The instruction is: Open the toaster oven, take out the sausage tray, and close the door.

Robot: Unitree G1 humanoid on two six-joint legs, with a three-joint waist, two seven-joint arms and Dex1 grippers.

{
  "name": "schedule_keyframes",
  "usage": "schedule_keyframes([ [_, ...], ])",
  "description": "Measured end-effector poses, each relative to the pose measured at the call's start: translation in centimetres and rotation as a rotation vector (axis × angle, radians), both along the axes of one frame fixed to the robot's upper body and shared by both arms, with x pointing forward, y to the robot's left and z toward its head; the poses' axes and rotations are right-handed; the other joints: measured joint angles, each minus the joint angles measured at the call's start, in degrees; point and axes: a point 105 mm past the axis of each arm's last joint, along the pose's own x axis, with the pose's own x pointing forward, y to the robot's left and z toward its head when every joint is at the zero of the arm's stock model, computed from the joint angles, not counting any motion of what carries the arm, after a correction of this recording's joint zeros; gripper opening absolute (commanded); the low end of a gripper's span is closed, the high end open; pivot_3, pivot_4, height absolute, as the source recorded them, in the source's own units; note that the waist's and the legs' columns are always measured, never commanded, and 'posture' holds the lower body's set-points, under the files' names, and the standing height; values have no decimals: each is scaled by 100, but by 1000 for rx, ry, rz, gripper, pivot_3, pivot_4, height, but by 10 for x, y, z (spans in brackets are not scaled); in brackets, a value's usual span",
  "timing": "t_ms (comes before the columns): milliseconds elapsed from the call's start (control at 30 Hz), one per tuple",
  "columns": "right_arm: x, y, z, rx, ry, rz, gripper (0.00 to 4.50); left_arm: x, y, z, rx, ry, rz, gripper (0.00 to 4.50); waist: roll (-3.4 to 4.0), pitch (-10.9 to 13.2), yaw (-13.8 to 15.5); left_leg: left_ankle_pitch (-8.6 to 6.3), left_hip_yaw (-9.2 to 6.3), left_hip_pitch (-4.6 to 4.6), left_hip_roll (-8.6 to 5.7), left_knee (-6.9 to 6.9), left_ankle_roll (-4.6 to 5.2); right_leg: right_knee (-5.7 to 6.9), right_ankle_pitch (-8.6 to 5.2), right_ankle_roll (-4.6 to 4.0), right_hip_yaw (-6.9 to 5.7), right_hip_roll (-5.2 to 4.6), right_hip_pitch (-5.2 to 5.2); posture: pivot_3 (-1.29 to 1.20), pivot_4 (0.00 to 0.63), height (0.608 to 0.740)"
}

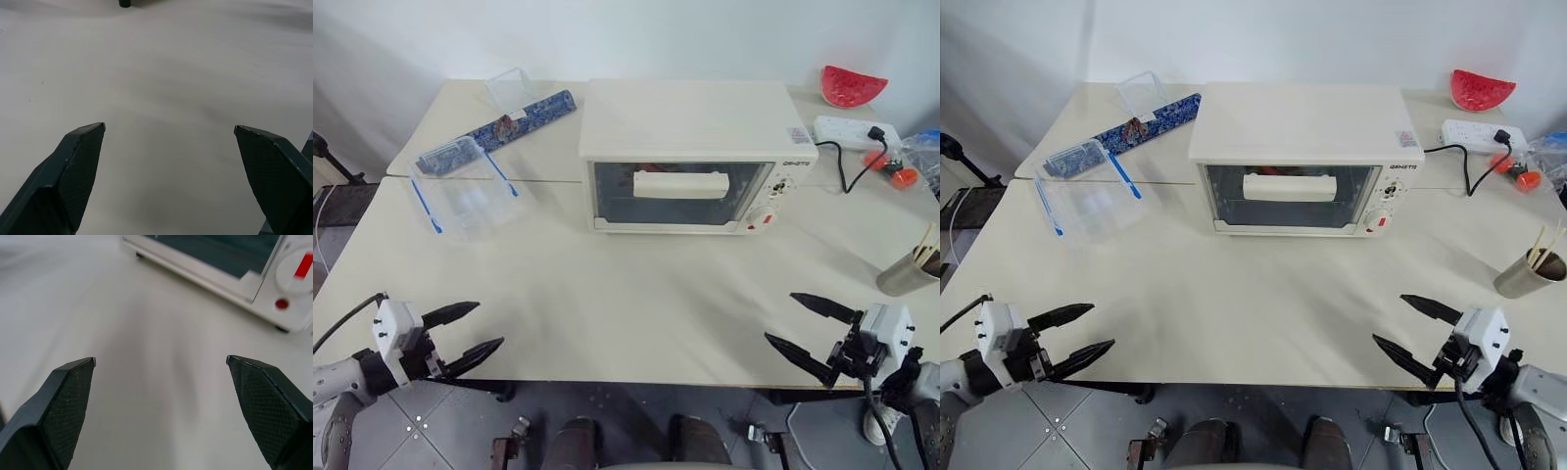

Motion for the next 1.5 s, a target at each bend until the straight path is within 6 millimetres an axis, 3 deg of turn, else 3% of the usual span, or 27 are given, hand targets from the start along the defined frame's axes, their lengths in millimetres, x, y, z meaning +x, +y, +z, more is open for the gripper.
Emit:
schedule_keyframes([
  [133, 11, 3, 4, 23, -18, 7, 4500, 2, 2, 3, -45, 5, 35, 4467, -1, 0, 0, -1, -1, -1, 1, 2, 2, 1, 0, 0, 0, 0, 0, 0, 150, 740],
  [233, 26, 11, 16, 77, -37, 22, 4500, 5, -4, 17, -173, 5, 22, 4467, -1, 0, -6, -1, -2, -1, 6, 6, 2, 7, 1, -1, 0, 1, -1, 0, 150, 740],
  [400, 68, 40, 65, 240, -66, 97, 4500, 15, -24, 55, -353, -49, -72, 4467, 2, 1, -56, -3, -15, -1, 24, 22, -2, 15, 9, -14, 0, 13, -4, 0, 150, 740],
  [667, 99, 82, 76, 278, 49, 223, 4500, 24, -43, 56, -393, -17, -149, 4467, 1, 1, -64, -18, 4, -19, 52, 27, -23, 24, 9, -15, -3, 50, -29, 0, 150, 740],
  [767, 100, 94, 83, 278, 31, 277, 4500, 25, -44, 56, -396, -12, -153, 4467, 1, 1, -81, -19, 5, -20, 52, 28, -23, 23, 9, -15, -3, 50, -29, 0, 150, 740],
  [1067, 94, 103, 93, 270, -11, 364, 4500, 26, -45, 52, -409, -7, -136, 4467, 1, 1, -126, -23, 6, -23, 55, 37, -23, 24, 9, -15, -2, 52, -28, 0, 150, 740],
  [1500, 55, 99, 54, 19, -24, 474, 4500, 29, -44, 53, -406, -10, -118, 4467, 1, 1, -136, -32, 10, -23, 58, 39, -22, 20, 9, -15, -1, 55, -28, 0, 150, 740],
])
